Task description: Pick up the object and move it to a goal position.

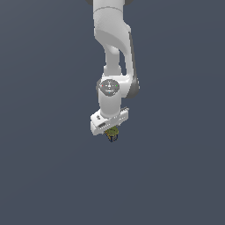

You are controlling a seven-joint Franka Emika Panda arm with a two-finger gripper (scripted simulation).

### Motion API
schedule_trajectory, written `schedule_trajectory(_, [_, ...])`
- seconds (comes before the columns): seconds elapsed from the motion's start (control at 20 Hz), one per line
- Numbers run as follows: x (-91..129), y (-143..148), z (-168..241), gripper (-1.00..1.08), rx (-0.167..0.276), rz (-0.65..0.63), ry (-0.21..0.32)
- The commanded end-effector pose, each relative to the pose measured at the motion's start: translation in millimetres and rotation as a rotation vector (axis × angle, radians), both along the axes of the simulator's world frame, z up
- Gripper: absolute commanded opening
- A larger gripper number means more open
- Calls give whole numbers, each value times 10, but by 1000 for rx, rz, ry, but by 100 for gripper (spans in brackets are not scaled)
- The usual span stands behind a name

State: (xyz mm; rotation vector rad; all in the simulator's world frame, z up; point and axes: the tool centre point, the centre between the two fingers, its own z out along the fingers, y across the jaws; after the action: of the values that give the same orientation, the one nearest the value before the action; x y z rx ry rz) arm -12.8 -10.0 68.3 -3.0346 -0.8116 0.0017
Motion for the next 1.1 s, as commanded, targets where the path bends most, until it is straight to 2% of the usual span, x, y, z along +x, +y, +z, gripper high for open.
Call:
schedule_trajectory(0.0, [5, 0, -75, 100, 0, 1, -1])
schedule_trajectory(0.15, [13, -2, -97, 100, 0, 1, -1])
schedule_trajectory(0.2, [13, -2, -97, -100, 0, 1, -1])
schedule_trajectory(0.75, [11, -9, -88, -100, -1, 1, -1])
schedule_trajectory(1.05, [31, -113, 71, -100, -1, 1, -1])
